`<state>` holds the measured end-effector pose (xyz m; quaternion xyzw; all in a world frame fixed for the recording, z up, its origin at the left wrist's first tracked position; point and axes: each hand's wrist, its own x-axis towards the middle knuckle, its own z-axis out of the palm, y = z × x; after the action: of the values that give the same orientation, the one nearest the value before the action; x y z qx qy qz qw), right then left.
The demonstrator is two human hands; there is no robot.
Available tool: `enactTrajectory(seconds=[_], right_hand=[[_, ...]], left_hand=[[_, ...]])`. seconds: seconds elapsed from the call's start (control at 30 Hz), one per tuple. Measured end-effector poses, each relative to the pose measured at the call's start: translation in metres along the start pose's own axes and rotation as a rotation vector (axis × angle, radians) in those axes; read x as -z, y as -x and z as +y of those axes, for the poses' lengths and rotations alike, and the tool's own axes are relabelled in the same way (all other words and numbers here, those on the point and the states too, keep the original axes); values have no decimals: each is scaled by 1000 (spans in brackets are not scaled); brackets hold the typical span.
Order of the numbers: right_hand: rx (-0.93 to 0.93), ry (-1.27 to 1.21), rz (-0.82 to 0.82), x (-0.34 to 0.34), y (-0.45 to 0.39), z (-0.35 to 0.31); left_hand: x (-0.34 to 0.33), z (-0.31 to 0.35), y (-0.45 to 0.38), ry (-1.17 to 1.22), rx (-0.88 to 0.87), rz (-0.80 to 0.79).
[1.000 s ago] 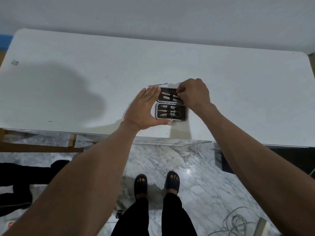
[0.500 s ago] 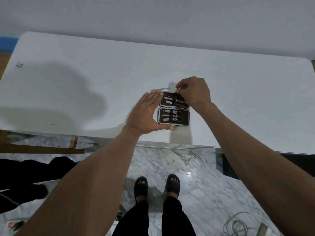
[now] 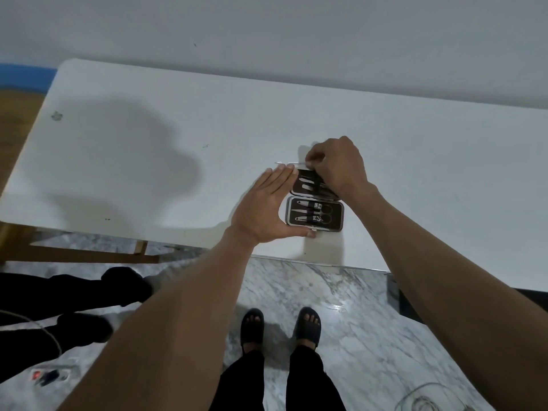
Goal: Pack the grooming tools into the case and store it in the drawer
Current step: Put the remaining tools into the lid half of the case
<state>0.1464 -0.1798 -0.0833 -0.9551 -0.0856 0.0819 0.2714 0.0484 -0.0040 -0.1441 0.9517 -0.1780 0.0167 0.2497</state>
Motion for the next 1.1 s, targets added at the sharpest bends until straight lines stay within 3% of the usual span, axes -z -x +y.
enactTrajectory(seconds=[0.2, 0.53, 1.1], right_hand=[[1, 119, -82, -1, -6, -2], [-152, -213, 37, 34, 16, 24], [-295, -294, 94, 38, 63, 52]], left_hand=[[0, 1, 0, -1, 3, 2], [4, 2, 0, 0, 28, -58], [7, 5, 1, -5, 44, -67]])
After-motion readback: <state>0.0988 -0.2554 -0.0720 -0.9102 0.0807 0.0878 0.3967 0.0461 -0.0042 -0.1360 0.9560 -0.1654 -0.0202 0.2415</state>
